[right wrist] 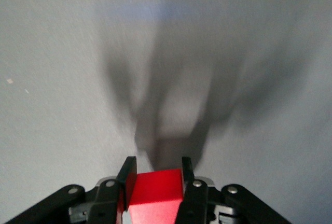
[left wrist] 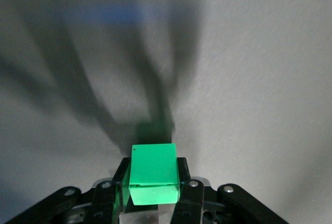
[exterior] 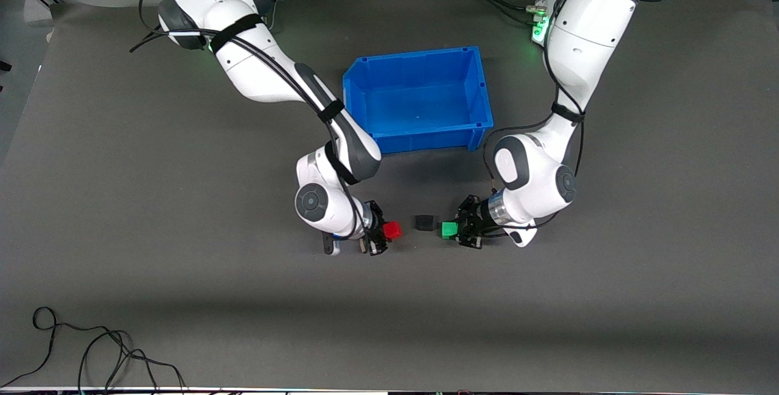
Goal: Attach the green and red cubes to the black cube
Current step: 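Press the red and green cubes against the black cube's sides with both grippers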
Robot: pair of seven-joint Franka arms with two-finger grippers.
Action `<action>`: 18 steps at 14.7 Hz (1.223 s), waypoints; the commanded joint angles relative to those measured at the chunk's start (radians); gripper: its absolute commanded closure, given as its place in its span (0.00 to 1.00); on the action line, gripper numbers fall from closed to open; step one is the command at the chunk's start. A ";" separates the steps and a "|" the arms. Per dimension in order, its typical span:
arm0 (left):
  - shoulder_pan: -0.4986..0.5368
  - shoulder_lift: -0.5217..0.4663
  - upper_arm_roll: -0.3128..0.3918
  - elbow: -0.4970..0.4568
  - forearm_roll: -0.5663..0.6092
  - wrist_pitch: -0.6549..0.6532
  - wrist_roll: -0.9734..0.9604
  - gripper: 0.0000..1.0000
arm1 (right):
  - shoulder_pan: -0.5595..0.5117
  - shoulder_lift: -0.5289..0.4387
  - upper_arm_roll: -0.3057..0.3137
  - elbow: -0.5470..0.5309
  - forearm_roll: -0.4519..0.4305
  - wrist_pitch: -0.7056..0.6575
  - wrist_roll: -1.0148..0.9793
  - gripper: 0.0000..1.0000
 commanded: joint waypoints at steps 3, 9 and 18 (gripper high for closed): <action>-0.048 0.007 0.019 0.017 -0.015 0.009 -0.079 0.73 | 0.033 0.046 -0.011 0.071 0.012 -0.005 0.066 1.00; -0.054 0.007 0.019 0.051 -0.014 0.032 -0.189 0.73 | 0.057 0.068 -0.011 0.072 0.010 0.049 0.096 1.00; -0.077 0.007 0.019 0.049 -0.012 0.032 -0.205 0.63 | 0.056 0.068 -0.012 0.072 0.012 0.050 0.097 1.00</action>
